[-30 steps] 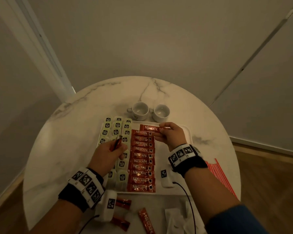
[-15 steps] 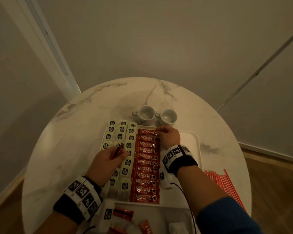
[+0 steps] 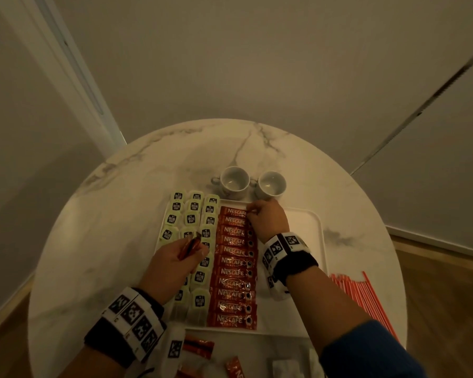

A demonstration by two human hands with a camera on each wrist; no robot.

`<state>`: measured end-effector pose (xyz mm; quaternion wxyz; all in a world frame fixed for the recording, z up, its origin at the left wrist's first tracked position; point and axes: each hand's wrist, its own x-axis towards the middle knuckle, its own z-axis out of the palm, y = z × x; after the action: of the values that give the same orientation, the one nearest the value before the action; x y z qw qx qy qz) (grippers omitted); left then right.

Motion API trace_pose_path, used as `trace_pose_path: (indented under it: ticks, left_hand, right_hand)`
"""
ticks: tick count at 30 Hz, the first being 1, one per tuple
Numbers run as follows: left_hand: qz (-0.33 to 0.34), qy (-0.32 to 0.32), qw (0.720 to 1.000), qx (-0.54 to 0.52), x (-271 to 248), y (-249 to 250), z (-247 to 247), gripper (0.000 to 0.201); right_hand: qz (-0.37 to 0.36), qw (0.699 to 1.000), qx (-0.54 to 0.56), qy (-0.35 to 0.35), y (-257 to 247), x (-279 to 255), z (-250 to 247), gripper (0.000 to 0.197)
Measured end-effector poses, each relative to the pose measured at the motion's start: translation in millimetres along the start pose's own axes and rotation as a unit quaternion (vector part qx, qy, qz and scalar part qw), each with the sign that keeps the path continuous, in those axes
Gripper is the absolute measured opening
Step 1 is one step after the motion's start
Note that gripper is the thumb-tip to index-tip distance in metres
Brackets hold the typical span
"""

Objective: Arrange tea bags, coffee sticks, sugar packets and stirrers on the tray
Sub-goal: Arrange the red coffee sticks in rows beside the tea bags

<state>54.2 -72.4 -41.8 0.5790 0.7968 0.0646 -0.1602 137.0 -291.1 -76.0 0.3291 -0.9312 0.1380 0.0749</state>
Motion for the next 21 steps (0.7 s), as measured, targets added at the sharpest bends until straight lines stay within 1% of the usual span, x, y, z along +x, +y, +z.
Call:
trace_pose_path:
  ticks: [4,6,9,13,18,19,21]
  left_hand:
    - [-0.006,-0.001,1.000,-0.007,0.5,0.1,2.0,0.016]
    - [-0.004,-0.005,1.000,-0.010,0.6,1.1,3.2,0.016]
    - [-0.003,-0.008,1.000,-0.009,-1.0,3.4,5.8,0.015]
    - [-0.012,-0.015,1.000,-0.002,-0.3,4.4,6.1,0.020]
    - [-0.029,-0.038,0.999,-0.007,2.5,9.4,6.1,0.023]
    - [-0.037,-0.043,0.998,-0.018,3.2,10.8,6.1,0.024]
    - [-0.065,-0.059,0.994,-0.070,4.6,15.1,6.0,0.023]
  right_hand:
    - [-0.030,0.996,-0.078,-0.004,-8.7,-4.1,-2.8,0.021]
    - [-0.057,0.993,-0.104,-0.010,-13.2,-4.5,-1.5,0.023]
    - [-0.111,0.983,-0.140,-0.043,-18.6,-1.9,3.5,0.025]
    - [-0.139,0.971,-0.177,-0.085,-21.2,0.6,7.0,0.030]
    - [-0.169,0.963,-0.177,-0.110,-20.5,-1.5,3.4,0.035]
    - [-0.167,0.966,-0.169,-0.105,-20.2,-2.6,1.3,0.035]
    - [-0.157,0.978,-0.128,-0.058,-21.3,-6.2,-4.8,0.034]
